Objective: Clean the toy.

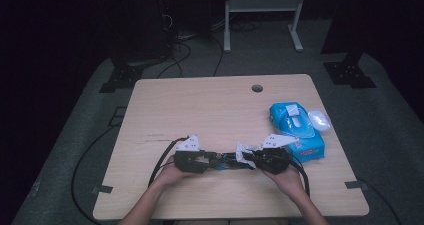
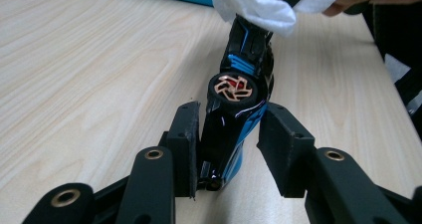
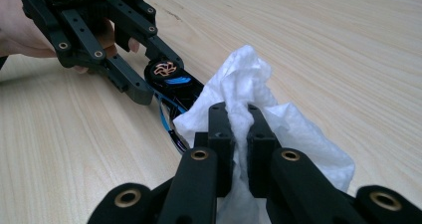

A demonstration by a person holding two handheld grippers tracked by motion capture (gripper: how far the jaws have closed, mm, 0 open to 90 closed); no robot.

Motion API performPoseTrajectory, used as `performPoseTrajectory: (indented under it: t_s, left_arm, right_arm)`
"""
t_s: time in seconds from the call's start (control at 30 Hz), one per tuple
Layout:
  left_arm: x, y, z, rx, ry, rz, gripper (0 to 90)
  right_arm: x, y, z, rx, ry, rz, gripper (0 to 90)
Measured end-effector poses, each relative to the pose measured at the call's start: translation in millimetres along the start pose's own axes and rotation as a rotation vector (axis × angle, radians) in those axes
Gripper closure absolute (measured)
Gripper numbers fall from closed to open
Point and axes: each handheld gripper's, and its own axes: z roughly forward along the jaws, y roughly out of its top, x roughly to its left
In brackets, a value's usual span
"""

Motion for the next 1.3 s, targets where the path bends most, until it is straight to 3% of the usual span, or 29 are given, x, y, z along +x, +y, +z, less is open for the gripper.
performPoseTrajectory:
  t_s: [0.3, 0.57, 0.77, 1.3]
  left_arm:
    - [6.4, 11.3, -9.6, -0.096, -0.026, -0.081, 56.9]
    - [12.7, 10.7, -7.3, -0.095, -0.027, -0.159, 54.9]
    - [13.2, 9.6, -6.2, -0.092, -0.040, -0.182, 54.4]
    - [9.1, 9.5, -6.5, -0.079, -0.042, -0.172, 54.5]
  right_arm:
    - [0.1, -1.9, -0.3, -0.012, -0.001, -0.004, 84.7]
    - [0.2, -1.9, -0.3, -0.012, -0.002, -0.004, 84.7]
    - [0.9, -2.6, -0.7, -0.015, 0.000, -0.005, 84.7]
    - [6.7, -4.9, -4.6, -0.013, 0.005, -0.021, 84.8]
